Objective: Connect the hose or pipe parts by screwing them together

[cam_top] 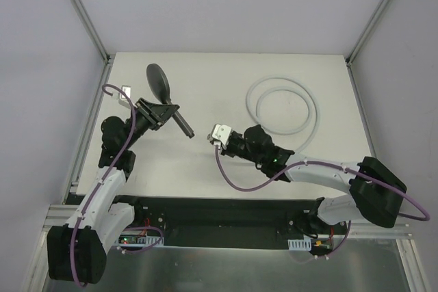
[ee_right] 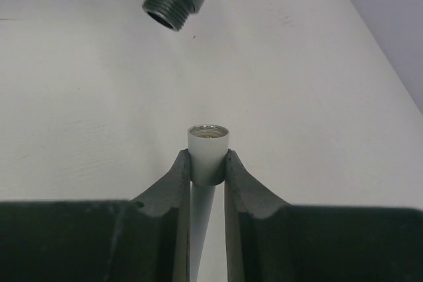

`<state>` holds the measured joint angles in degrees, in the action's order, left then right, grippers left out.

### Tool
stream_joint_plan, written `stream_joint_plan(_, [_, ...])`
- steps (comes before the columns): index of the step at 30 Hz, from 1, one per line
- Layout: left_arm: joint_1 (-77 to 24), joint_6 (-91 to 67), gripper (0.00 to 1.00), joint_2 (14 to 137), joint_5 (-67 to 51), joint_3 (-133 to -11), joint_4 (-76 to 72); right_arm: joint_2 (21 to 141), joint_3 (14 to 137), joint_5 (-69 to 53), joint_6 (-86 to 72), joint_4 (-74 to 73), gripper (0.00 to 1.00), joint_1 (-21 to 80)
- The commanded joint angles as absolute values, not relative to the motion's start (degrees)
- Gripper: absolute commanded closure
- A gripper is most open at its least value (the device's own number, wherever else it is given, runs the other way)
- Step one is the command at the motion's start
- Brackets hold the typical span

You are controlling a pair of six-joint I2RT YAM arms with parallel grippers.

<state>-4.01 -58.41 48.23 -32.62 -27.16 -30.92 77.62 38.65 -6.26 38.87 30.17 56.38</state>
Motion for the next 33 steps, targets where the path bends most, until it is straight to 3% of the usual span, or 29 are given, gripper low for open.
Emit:
stream_joint_plan(1, [-3.6, -62.05, 1.0, 47.28, -32.61, -23.82, -51.76, 76.99, 39.99, -2.29, 40.7, 39.81, 0.99, 59.23])
stream_joint_plan(14, [-6.15, -60.12, 1.0, 53.6, -27.51, -17.67, -75.14, 82.26, 47.63, 1.41, 32.79, 36.12, 0.99, 61.43])
stream_joint_plan(33, [-7.12, -54.67, 1.0, 54.49, -26.54, -18.72, -72.77, 83.76, 49.49, 0.88, 26.28, 40.25, 0.99, 61.61])
